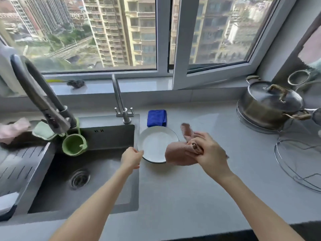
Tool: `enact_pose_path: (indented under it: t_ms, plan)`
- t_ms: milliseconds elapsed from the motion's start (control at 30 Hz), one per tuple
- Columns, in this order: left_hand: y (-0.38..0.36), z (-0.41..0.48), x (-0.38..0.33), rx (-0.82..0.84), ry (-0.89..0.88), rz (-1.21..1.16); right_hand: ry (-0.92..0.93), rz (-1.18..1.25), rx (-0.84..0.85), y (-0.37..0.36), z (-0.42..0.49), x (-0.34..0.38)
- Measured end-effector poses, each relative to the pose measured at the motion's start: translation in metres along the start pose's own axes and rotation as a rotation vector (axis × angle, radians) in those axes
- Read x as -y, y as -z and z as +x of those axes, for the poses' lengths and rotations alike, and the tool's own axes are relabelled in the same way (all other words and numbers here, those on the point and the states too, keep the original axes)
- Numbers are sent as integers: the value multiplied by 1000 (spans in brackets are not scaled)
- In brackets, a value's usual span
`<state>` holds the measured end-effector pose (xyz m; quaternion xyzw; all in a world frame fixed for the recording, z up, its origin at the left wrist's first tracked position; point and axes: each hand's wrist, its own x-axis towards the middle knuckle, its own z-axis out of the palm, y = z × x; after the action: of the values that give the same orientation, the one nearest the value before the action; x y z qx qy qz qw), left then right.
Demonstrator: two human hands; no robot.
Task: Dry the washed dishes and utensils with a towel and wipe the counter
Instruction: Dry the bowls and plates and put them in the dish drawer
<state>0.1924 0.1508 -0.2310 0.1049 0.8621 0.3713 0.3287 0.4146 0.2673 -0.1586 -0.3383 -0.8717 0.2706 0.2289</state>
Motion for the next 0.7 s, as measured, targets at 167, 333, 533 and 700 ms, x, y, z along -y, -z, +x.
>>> enact_pose_path:
  t_ms: [167, 333, 533, 700]
  plan:
    - [-11, 51, -3, 59, -102, 363, -384, 482, -13, -3, 22, 9]
    - [-10, 81, -7, 80, -171, 660, -504, 749, -257, -6, 40, 5]
    - [-4, 97, -13, 76, -152, 671, -483, 617, -326, 1, 65, -10]
    - [2, 100, -22, 106, -212, 336, -426, 470, -287, 6, 88, -19]
